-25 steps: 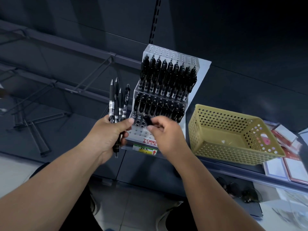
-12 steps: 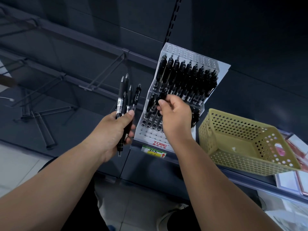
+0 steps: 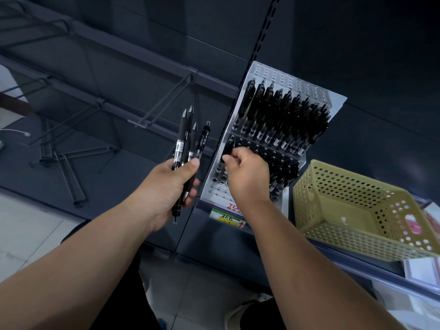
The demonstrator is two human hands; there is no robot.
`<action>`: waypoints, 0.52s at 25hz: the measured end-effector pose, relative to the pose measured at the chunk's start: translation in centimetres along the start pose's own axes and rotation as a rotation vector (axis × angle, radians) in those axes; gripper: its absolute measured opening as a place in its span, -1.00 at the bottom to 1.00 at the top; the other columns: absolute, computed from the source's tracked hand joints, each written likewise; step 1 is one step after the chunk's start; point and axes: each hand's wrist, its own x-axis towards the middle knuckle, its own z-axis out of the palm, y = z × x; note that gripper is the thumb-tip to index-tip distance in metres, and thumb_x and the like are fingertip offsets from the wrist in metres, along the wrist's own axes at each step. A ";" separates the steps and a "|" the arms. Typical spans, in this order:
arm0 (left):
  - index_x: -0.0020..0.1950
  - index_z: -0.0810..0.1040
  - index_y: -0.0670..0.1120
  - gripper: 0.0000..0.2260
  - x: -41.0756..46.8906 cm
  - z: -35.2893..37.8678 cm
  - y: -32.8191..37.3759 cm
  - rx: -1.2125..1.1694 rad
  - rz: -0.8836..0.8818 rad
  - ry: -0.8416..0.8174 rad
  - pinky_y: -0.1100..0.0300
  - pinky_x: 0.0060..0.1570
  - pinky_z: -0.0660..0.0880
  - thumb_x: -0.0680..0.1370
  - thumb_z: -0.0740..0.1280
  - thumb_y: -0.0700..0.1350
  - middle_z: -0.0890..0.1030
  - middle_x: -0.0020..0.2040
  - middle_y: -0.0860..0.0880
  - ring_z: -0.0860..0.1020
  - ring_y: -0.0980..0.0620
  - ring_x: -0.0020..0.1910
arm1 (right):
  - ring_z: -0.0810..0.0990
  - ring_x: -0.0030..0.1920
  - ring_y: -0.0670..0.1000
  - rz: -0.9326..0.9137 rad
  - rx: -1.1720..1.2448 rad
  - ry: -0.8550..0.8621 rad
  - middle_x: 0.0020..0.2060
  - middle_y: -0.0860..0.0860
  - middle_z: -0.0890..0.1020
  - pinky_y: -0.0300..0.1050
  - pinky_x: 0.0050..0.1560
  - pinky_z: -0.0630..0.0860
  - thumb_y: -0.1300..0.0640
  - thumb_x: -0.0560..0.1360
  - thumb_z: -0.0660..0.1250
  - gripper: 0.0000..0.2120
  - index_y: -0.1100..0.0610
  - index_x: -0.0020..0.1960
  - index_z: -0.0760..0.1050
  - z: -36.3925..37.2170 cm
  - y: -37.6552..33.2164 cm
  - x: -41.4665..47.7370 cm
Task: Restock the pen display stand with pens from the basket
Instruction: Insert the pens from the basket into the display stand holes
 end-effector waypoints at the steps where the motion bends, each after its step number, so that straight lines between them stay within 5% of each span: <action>1: -0.12 0.45 -0.08 -0.83 0.0 0.0 0.0 0.000 -0.001 -0.001 0.28 -0.52 0.38 0.56 0.34 0.00 0.51 -0.33 -0.03 0.44 0.10 -0.46 | 0.41 -0.43 0.00 0.011 -0.027 -0.015 -0.44 0.02 0.49 -0.08 -0.34 0.41 0.11 0.58 0.29 -0.82 0.20 -0.11 0.53 0.1 0.1 0.0; 13: -0.09 0.49 -0.10 -0.85 -1.2 0.2 0.7 0.031 -0.025 -0.008 0.25 -0.48 0.38 0.55 0.35 -0.03 0.54 -0.32 -0.04 0.47 0.08 -0.45 | 0.32 -0.48 -0.03 0.027 -0.267 -0.089 -0.47 0.00 0.41 -0.15 -0.49 0.20 0.11 0.63 0.20 -0.70 0.18 -0.25 0.33 0.2 -0.3 -0.2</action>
